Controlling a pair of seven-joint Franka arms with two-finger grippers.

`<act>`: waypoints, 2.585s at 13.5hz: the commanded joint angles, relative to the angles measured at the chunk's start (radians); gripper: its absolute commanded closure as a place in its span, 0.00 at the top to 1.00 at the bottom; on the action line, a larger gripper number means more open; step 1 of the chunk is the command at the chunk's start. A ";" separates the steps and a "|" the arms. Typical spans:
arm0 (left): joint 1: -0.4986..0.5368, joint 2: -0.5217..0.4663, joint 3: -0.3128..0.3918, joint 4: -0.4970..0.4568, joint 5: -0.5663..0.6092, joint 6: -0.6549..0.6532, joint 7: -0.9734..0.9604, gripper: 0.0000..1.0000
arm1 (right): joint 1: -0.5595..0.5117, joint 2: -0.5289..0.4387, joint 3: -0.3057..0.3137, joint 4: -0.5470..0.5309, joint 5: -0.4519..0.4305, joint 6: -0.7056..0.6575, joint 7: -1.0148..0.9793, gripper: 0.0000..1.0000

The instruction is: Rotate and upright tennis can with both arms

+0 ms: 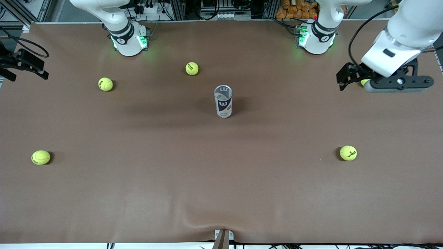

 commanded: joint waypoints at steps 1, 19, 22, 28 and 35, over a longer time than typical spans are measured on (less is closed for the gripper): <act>0.052 -0.035 0.017 -0.055 -0.020 0.034 0.107 1.00 | 0.006 0.000 -0.004 0.007 -0.007 -0.007 -0.009 1.00; 0.048 0.008 0.157 -0.009 -0.055 0.034 0.281 1.00 | 0.004 -0.003 -0.005 0.009 -0.007 -0.006 -0.009 1.00; 0.048 0.006 0.157 -0.010 -0.055 0.034 0.224 1.00 | 0.006 -0.005 -0.005 0.009 -0.009 -0.007 -0.009 1.00; 0.051 0.013 0.177 -0.013 -0.055 0.034 0.152 1.00 | 0.006 -0.005 -0.005 0.009 -0.009 -0.007 -0.013 1.00; 0.051 0.016 0.197 -0.018 -0.060 0.034 0.150 1.00 | 0.009 -0.005 -0.004 0.009 -0.009 -0.007 -0.013 1.00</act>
